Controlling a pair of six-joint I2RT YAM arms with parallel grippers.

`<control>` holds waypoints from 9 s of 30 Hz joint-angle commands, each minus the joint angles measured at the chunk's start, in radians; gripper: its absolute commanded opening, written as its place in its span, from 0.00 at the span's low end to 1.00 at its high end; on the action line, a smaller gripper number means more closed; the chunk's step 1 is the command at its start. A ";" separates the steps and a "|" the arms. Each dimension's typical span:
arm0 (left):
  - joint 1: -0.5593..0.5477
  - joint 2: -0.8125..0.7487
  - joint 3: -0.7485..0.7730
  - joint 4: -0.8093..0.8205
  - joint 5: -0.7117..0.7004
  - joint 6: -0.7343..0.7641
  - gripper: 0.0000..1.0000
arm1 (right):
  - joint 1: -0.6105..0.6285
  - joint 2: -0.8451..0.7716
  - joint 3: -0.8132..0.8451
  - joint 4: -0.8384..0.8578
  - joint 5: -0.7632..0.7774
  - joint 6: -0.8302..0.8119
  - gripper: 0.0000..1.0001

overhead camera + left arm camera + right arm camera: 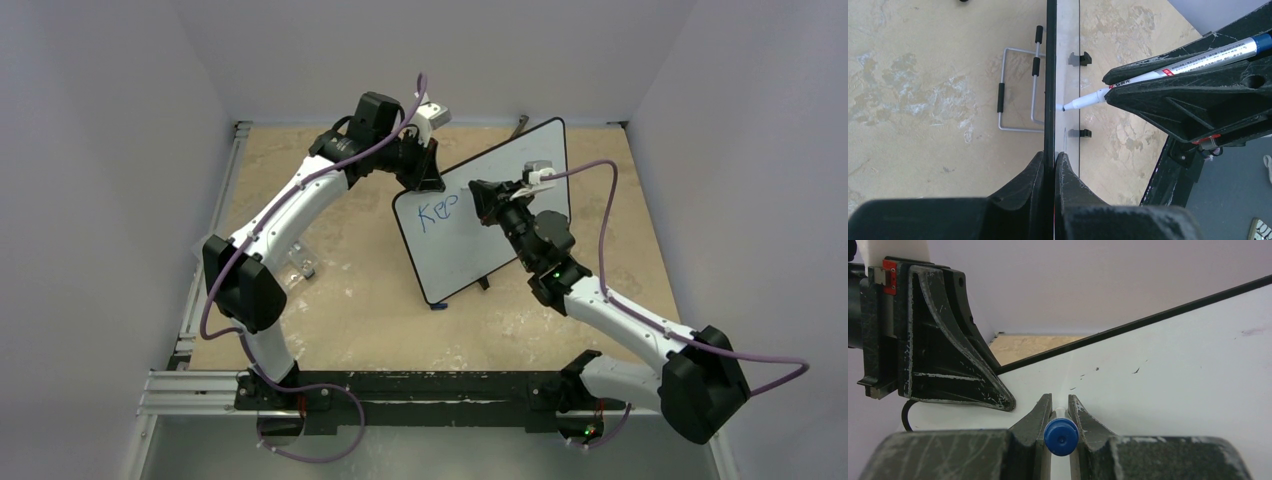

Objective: Write a sentence on the whiteboard

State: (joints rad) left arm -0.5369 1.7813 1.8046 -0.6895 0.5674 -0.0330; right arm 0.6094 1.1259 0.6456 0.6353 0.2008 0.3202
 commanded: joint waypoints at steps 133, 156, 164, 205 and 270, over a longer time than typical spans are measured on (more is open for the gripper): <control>0.023 -0.001 0.036 -0.050 -0.222 0.128 0.00 | -0.006 -0.122 -0.048 -0.008 -0.042 0.033 0.00; 0.025 0.003 0.049 -0.087 -0.248 0.138 0.00 | -0.011 -0.246 -0.069 -0.144 0.100 -0.134 0.00; 0.023 -0.002 0.043 -0.086 -0.246 0.138 0.00 | -0.059 -0.209 -0.043 -0.151 0.085 -0.158 0.00; 0.023 0.002 0.015 -0.056 -0.223 0.135 0.00 | -0.219 -0.019 -0.003 0.108 -0.284 -0.081 0.00; 0.021 -0.005 0.013 -0.051 -0.211 0.128 0.00 | -0.236 0.028 -0.053 0.045 -0.204 -0.066 0.00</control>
State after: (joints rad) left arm -0.5343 1.7840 1.8263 -0.7341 0.5388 -0.0162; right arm 0.3786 1.1473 0.6113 0.6926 -0.0349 0.2653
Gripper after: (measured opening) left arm 0.052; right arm 0.110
